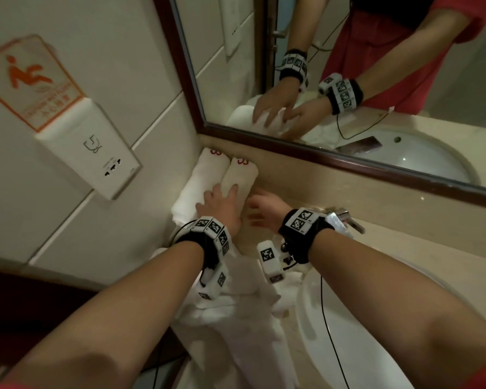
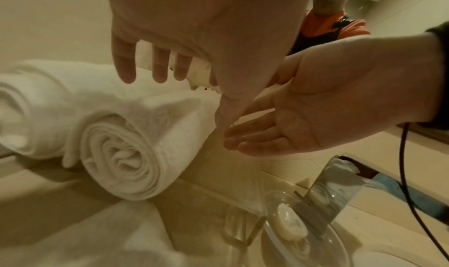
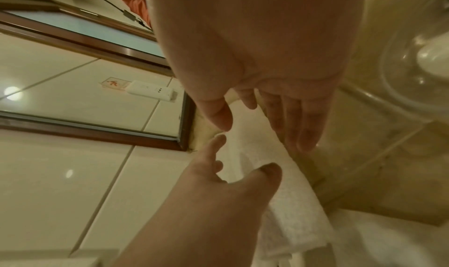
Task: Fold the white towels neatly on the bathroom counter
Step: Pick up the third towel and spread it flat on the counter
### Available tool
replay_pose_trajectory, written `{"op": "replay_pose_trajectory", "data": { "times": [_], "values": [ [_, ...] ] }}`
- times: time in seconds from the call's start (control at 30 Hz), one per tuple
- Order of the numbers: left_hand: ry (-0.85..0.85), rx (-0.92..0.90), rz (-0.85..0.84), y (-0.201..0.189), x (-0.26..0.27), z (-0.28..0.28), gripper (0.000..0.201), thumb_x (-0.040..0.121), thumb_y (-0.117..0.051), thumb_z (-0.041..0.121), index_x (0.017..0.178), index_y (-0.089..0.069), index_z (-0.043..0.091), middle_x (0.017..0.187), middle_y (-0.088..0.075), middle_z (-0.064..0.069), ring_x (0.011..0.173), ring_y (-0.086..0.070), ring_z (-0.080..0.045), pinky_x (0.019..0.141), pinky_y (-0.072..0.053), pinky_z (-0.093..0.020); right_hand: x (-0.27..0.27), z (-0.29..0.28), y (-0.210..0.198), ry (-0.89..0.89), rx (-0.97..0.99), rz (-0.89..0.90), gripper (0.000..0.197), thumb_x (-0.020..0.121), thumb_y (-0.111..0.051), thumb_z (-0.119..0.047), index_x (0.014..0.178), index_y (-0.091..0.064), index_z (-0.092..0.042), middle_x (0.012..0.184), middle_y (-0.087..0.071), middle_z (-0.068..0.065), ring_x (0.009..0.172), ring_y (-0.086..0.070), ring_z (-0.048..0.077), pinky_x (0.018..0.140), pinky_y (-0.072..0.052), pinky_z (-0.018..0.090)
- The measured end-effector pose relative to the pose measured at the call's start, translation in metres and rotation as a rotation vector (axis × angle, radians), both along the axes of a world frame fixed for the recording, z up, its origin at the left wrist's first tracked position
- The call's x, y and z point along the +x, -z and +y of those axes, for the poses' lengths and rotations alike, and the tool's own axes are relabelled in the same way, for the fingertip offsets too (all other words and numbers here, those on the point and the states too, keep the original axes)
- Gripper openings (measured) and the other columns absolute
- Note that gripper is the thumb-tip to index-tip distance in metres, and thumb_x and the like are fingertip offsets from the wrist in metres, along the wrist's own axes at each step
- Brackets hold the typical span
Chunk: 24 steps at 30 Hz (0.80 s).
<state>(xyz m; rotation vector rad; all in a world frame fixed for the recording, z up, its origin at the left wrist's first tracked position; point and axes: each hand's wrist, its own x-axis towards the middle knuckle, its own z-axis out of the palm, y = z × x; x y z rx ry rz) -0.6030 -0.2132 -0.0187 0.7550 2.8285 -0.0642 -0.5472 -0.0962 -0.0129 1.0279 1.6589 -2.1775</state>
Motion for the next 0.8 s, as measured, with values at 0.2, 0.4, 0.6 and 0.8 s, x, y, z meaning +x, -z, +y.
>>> {"op": "replay_pose_trajectory", "data": {
  "times": [0.2, 0.4, 0.6, 0.8],
  "values": [
    [-0.030, 0.064, 0.059, -0.017, 0.044, -0.018, 0.062, 0.088, -0.058, 0.031, 0.143, -0.030, 0.032, 0.141, -0.035, -0.006, 0.125, -0.036, -0.029, 0.095, -0.038, -0.045, 0.043, -0.008, -0.014, -0.037, 0.032, 0.024, 0.062, 0.092, -0.054, -0.016, 0.148, -0.029, -0.023, 0.119, -0.051, 0.010, 0.090, -0.056, 0.027, 0.080, -0.053, 0.040],
    [-0.070, 0.033, 0.017, -0.015, 0.094, -0.060, 0.054, 0.088, -0.057, 0.038, 0.137, -0.039, 0.026, 0.137, -0.042, -0.006, 0.124, -0.040, -0.029, 0.097, -0.042, -0.045, 0.086, -0.032, -0.015, -0.124, 0.077, 0.018, 0.046, 0.092, -0.052, -0.012, 0.137, -0.042, -0.016, 0.113, -0.051, 0.010, 0.094, -0.057, 0.029, 0.087, -0.053, 0.042],
    [-0.122, -0.033, -0.167, -0.001, 0.136, -0.099, 0.050, 0.087, -0.057, 0.033, 0.135, -0.042, 0.027, 0.134, -0.040, -0.006, 0.123, -0.039, -0.030, 0.097, -0.041, -0.046, 0.132, -0.054, -0.002, -0.147, 0.064, -0.065, 0.034, 0.091, -0.053, -0.011, 0.124, -0.048, -0.018, 0.112, -0.050, 0.009, 0.092, -0.057, 0.027, 0.087, -0.052, 0.041],
    [-0.070, -0.066, -0.278, 0.022, 0.154, -0.129, 0.046, 0.090, -0.053, 0.027, 0.136, -0.046, 0.025, 0.136, -0.041, -0.009, 0.121, -0.043, -0.033, 0.100, -0.043, -0.041, 0.170, -0.068, 0.021, -0.163, 0.179, -0.177, 0.027, 0.089, -0.058, -0.013, 0.115, -0.056, -0.016, 0.100, -0.050, 0.007, 0.083, -0.049, 0.022, 0.076, -0.047, 0.036]
  ]
}}
